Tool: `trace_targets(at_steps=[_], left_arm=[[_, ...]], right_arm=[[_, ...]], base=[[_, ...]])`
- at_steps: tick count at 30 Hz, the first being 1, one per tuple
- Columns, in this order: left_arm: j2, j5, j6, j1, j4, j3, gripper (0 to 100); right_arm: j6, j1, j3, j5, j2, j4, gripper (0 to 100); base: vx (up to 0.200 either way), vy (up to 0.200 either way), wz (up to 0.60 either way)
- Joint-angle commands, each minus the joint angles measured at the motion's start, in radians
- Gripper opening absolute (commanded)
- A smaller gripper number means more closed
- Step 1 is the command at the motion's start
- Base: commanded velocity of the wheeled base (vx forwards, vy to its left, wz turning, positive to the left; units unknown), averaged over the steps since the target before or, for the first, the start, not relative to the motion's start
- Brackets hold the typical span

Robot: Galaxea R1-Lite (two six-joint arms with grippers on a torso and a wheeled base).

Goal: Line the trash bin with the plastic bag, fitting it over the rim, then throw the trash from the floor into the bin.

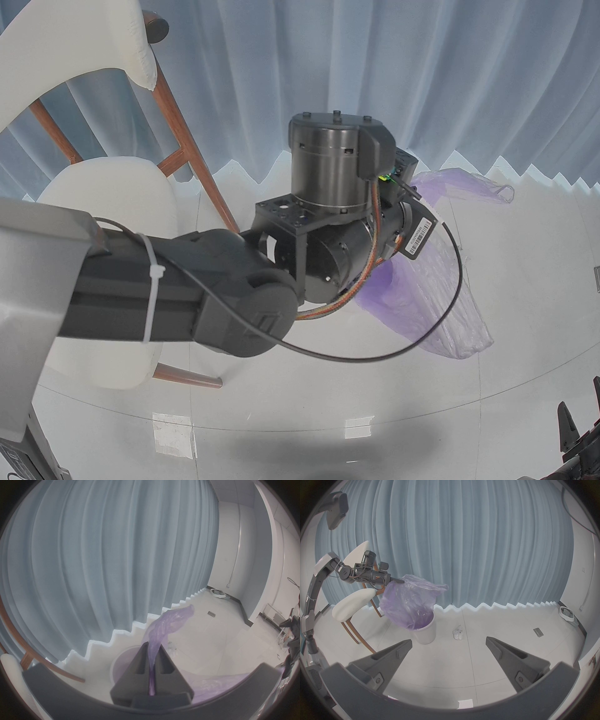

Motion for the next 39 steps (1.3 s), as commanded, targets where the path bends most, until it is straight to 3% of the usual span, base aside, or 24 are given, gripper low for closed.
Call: trace_targets(at_steps=[1,3,5,8,14,15,17,23,27,39], left_arm=[[0.011,-0.003,0.003,0.041,0.007,-0.018,0],[0.013,-0.004,0.006,0.044,0.007,-0.018,0],[0.014,-0.058,0.055,0.079,0.014,-0.027,0],[0.003,-0.116,0.057,0.093,0.054,-0.047,0],[-0.035,-0.124,-0.014,0.098,0.059,-0.043,0],[-0.053,-0.132,-0.075,0.098,0.054,-0.023,0],[-0.079,-0.147,-0.11,0.101,0.051,-0.001,0],[-0.178,-0.277,-0.132,0.184,0.007,0.092,0],[-0.194,-0.294,-0.133,0.227,0.062,0.094,0],[-0.202,-0.299,-0.152,0.228,0.057,0.089,0]], right_arm=[[0.0,0.0,0.018,0.001,-0.016,0.0,100],[0.0,0.0,0.018,0.001,-0.016,-0.001,100],[0.0,0.0,0.018,0.001,-0.016,0.0,100],[0.0,0.0,0.018,0.001,-0.016,0.0,100],[0.0,0.0,0.018,0.001,-0.016,0.0,100],[0.0,0.0,0.018,0.001,-0.016,0.0,100],[0.0,0.0,0.018,0.001,-0.016,0.0,100],[0.0,0.0,0.018,0.001,-0.016,0.0,100],[0.0,0.0,0.018,0.001,-0.016,-0.001,100],[0.0,0.0,0.018,0.001,-0.016,0.0,100]], base=[[0.0,0.0,0.0],[0.0,0.0,0.0],[0.0,0.0,0.0],[0.0,0.0,0.0],[0.0,0.0,0.0],[0.0,0.0,0.0],[0.0,0.0,0.0],[0.0,0.0,0.0],[0.1,0.0,0.0],[0.2,0.0,0.0]])
